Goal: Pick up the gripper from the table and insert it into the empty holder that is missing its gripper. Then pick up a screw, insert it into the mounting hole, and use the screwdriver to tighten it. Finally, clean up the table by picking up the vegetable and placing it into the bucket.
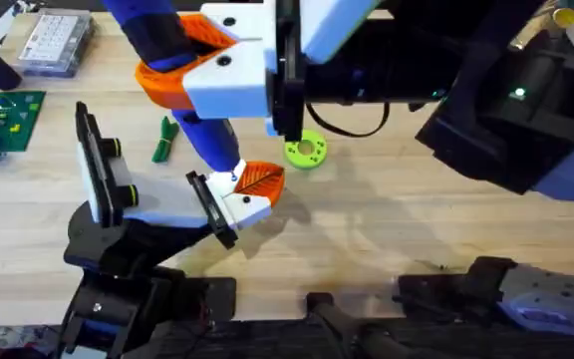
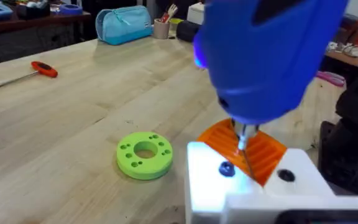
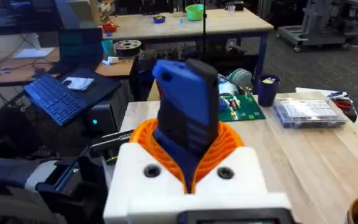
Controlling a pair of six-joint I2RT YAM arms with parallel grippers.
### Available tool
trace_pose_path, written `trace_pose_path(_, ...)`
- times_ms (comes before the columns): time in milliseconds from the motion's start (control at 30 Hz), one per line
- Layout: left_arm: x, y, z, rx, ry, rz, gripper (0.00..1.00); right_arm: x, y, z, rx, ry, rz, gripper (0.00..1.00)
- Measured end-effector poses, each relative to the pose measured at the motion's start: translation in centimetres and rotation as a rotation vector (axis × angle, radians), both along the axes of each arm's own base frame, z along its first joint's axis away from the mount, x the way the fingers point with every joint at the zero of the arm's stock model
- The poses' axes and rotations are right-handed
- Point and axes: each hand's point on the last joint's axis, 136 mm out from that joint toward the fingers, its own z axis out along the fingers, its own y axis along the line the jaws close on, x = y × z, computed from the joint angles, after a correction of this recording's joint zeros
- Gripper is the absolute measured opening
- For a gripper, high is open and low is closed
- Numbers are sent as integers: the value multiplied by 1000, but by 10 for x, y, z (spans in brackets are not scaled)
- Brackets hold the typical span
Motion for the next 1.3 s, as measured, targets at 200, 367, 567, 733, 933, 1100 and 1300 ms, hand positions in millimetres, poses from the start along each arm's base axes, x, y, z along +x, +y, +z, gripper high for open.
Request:
trace_pose_path(200, 0, 0, 0, 0, 0, 0, 15, 0, 0, -4, -6, 5, 0, 27)
trace_pose_path(367, 0, 0, 0, 0, 0, 0, 15, 0, 0, -5, -8, 7, 0, 27)
trace_pose_path(567, 0, 0, 0, 0, 0, 0, 15, 2, 2, -11, -19, 17, 0, 27)
trace_pose_path(733, 0, 0, 0, 0, 0, 0, 15, 6, 6, -16, -20, 18, 0, 27)
trace_pose_path(933, 0, 0, 0, 0, 0, 0, 15, 7, 8, -17, -17, 16, 0, 27)
trace_pose_path(1100, 0, 0, 0, 0, 0, 0, 15, 7, 8, -17, -16, 15, 0, 27)
trace_pose_path(1300, 0, 0, 0, 0, 1, 0, 15, 7, 8, -20, -27, 24, 0, 27)
